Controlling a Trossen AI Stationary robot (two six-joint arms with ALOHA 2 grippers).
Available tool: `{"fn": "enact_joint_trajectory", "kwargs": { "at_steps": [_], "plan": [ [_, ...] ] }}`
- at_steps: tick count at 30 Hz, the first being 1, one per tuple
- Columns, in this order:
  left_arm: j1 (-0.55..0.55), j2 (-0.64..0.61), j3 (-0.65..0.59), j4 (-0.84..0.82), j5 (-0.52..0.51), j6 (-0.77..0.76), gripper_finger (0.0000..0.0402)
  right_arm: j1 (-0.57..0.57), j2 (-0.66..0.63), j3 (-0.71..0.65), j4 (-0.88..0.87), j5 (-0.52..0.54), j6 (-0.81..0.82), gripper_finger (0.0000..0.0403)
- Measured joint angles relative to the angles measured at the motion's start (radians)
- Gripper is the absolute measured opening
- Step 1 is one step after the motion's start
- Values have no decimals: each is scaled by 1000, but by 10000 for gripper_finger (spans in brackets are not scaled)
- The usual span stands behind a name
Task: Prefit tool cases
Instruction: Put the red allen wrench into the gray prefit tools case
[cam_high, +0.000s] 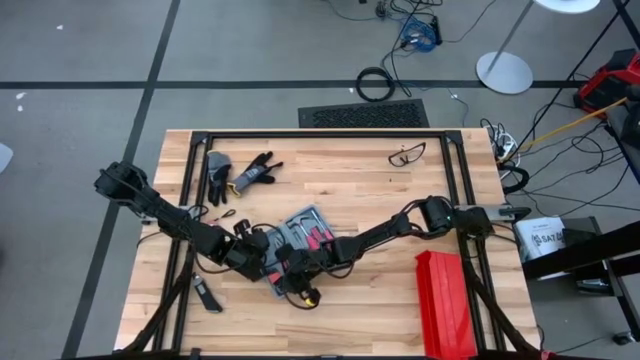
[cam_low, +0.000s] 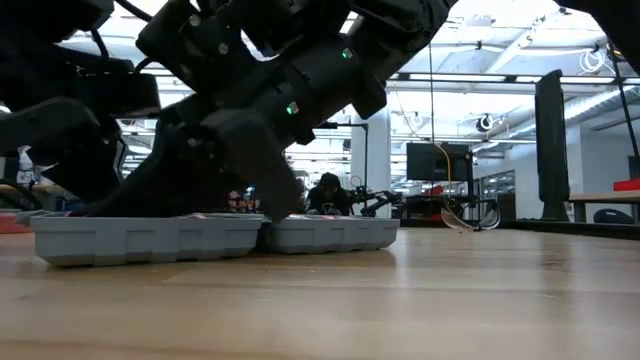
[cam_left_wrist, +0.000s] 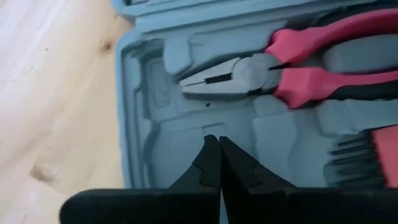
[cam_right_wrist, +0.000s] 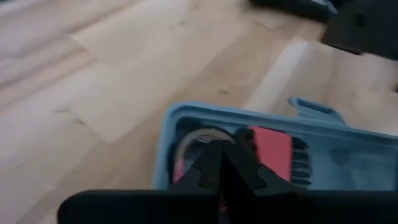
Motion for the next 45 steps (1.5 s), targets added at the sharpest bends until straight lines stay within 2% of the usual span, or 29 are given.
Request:
{"fn": "enact_joint_trajectory", "kwargs": {
  "at_steps": [5, 22, 30, 37, 45],
  "plan": [
    [0, 0, 0, 10, -2, 7, 0, -2, -3, 1, 1, 116, -41, 0],
    [-16, 6, 0, 13, -2, -10, 0, -11, -8, 92, -34, 149, -86, 0],
    [-35, -4, 21, 2, -10, -28, 0, -12, -15, 92, -210, 149, -110, 0],
    [-35, 16, -10, 5, -20, -74, 0, 1, -21, 92, -241, 150, -105, 0],
    [-36, 43, 2, 95, -4, -77, 0, -22, -17, 90, -231, 146, -48, 0]
  ]
}}
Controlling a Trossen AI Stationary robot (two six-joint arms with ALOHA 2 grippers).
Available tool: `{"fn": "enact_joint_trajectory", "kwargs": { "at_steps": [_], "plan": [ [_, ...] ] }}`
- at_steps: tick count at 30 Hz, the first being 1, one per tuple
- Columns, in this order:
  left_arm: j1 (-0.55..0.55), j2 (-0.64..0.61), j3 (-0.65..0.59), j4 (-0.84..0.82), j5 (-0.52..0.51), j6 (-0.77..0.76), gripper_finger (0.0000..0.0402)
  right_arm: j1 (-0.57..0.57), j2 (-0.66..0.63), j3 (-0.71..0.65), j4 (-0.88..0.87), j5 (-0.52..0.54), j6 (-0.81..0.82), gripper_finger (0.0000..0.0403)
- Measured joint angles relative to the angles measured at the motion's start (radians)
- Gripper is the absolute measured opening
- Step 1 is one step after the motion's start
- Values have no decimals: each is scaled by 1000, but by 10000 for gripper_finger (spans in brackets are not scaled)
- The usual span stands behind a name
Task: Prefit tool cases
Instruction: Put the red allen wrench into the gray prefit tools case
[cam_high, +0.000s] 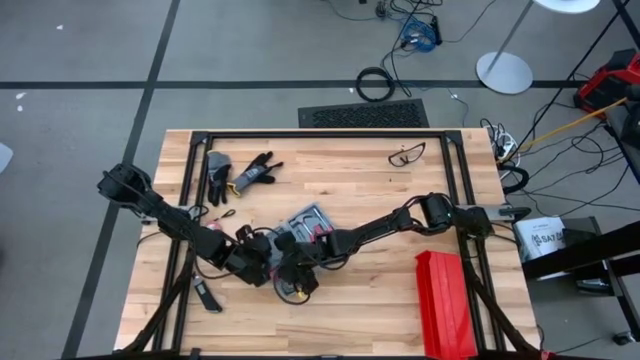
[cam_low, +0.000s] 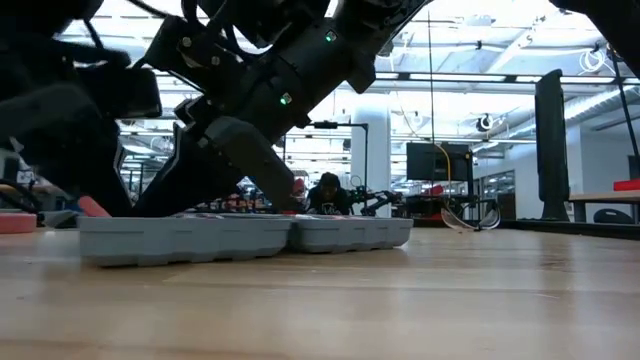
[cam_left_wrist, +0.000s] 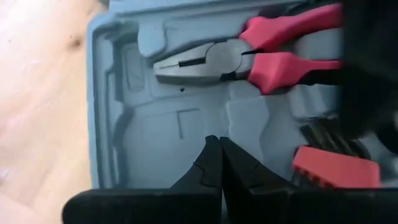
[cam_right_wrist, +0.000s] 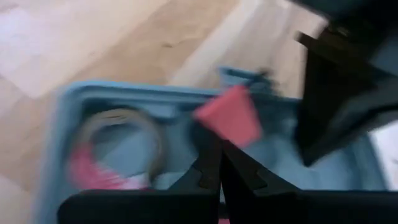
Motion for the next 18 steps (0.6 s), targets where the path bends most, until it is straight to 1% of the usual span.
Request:
{"fn": "enact_joint_trajectory", "kwargs": {
  "at_steps": [7, 9, 11, 13, 15, 16, 18],
  "plan": [
    [-1, -4, 73, -14, 49, 0, 0, -3, 0, 0, 33, -2, 3, 0],
    [-1, -4, 111, -85, 54, -9, 0, 1, 2, 0, 33, -4, 6, 0],
    [-1, -10, 165, -215, 79, -37, 0, 5, 2, 0, 27, 1, 6, 0],
    [-8, -15, 230, -347, 122, -67, 0, 10, 0, 0, 12, 4, 6, 0],
    [-18, -15, 292, -440, 175, -81, 0, 15, -1, 0, 2, 11, 6, 0],
    [-24, -15, 317, -469, 206, -82, 0, 17, -6, 0, -11, 25, 5, 0],
    [-39, -16, 353, -469, 258, -83, 0, 24, -15, 0, -44, 59, 2, 0]
  ]
}}
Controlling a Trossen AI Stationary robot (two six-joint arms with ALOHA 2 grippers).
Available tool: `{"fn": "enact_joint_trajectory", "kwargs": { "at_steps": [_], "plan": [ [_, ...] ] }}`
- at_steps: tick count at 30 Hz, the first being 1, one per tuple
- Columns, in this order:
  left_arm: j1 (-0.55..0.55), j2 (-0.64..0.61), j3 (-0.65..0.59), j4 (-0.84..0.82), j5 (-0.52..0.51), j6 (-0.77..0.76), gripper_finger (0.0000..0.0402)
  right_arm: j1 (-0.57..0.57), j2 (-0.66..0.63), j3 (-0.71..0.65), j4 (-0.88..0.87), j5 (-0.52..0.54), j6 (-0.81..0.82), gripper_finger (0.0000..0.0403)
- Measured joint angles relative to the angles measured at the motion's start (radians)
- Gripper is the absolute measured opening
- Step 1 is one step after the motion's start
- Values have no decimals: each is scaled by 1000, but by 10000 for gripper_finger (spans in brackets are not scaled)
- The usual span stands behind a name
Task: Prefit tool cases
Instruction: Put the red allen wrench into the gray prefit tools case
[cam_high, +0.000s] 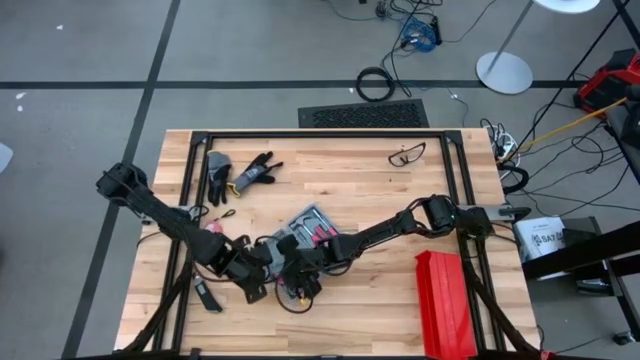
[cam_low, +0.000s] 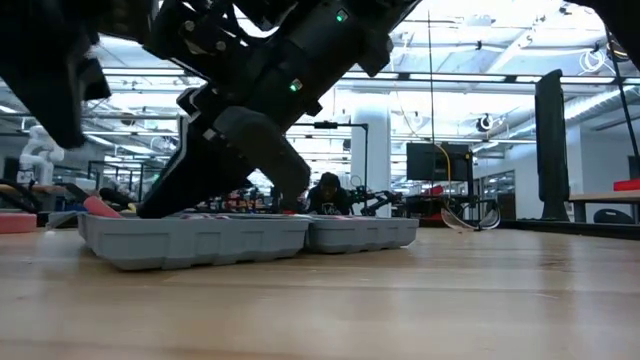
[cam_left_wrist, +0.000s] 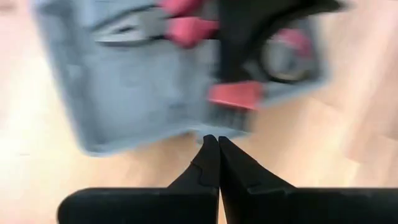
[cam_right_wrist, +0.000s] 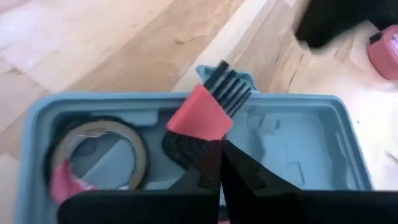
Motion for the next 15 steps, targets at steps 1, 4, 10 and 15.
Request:
{"fn": "enact_joint_trajectory", "kwargs": {
  "at_steps": [1, 4, 10, 15],
  "plan": [
    [-8, -1, 7, 10, 16, -2, 0, 2, -2, 0, -11, 8, 0, 0],
    [-25, 8, 9, 24, 40, -49, 0, 7, -2, 1, -41, 11, 27, 0],
    [-42, 91, 8, 109, 72, -76, 0, 16, 2, 2, -40, 16, 50, 0],
    [-29, 179, 8, 119, 68, -75, 0, 16, 3, 2, -36, 12, 50, 0]
  ]
}}
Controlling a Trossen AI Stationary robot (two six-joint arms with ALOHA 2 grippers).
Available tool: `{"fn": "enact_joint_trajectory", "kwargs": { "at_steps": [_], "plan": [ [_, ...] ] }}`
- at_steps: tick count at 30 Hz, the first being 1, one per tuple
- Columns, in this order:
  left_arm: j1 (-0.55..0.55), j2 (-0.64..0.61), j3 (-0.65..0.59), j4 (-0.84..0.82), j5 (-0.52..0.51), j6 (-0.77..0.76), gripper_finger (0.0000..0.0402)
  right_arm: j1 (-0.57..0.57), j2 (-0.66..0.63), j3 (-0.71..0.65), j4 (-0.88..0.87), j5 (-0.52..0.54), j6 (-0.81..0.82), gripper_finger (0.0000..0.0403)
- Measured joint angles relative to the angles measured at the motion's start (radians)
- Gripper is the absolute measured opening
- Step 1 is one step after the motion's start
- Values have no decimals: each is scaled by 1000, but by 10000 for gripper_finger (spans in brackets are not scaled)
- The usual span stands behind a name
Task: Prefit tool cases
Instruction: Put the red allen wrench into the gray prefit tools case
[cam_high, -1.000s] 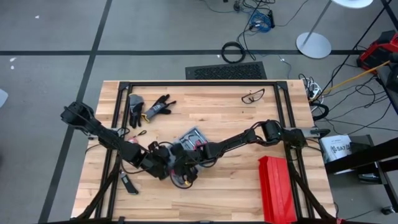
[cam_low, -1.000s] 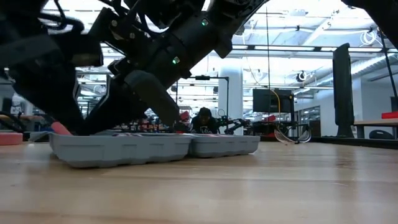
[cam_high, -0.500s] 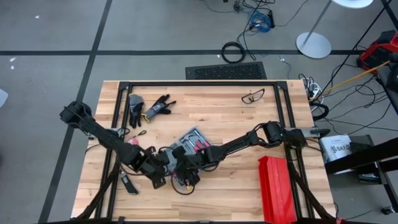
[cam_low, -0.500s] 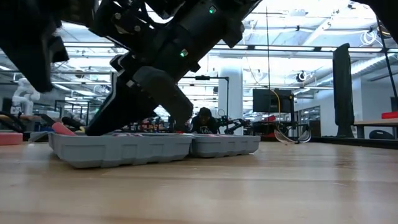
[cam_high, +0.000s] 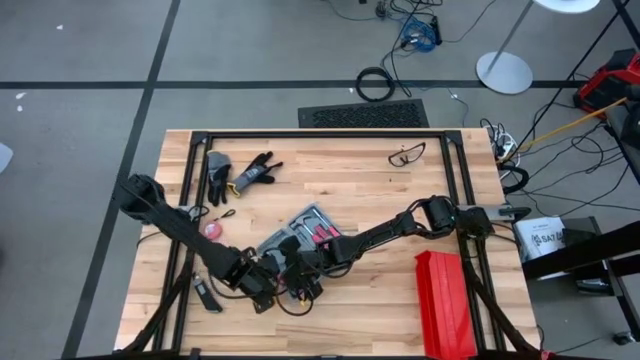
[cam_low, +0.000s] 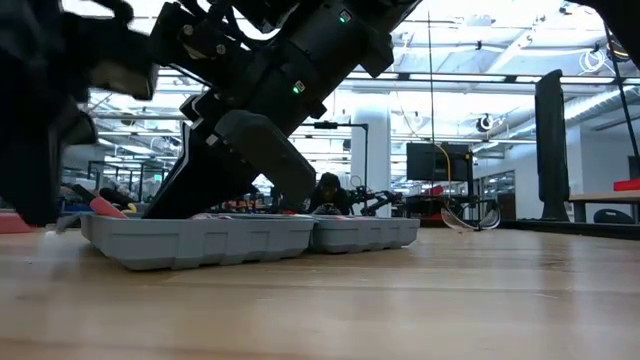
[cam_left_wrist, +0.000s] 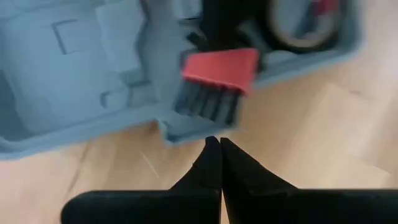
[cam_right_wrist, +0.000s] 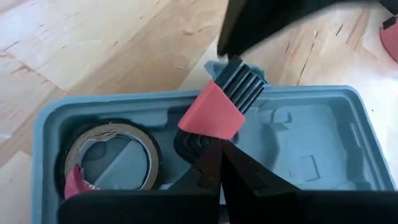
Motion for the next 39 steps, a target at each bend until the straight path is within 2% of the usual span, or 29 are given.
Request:
{"fn": "enact_joint_trajectory", "kwargs": {
  "at_steps": [3, 6, 14, 24, 31, 34, 39],
  "plan": [
    [12, 41, 0, 11, -10, 22, 0, 0, 1, 0, 1, -3, 2, 0],
    [21, 64, 0, 10, -21, 28, 0, -2, 2, -2, 10, -50, 17, 0],
    [29, 35, -1, 37, -26, 31, 0, -1, 4, -3, 50, -77, 11, 0],
    [54, 30, 29, 35, -79, 88, 0, -1, 4, -3, 66, -80, -4, 0],
    [100, 30, 29, 52, -116, 162, 0, -1, 4, -4, 91, -77, -14, 0],
    [101, 29, 35, 53, -162, 186, 0, 1, 5, -4, 110, -26, -27, 0],
    [98, 29, 49, 40, -176, 201, 0, 7, 3, -4, 117, 15, -49, 0]
  ]
}}
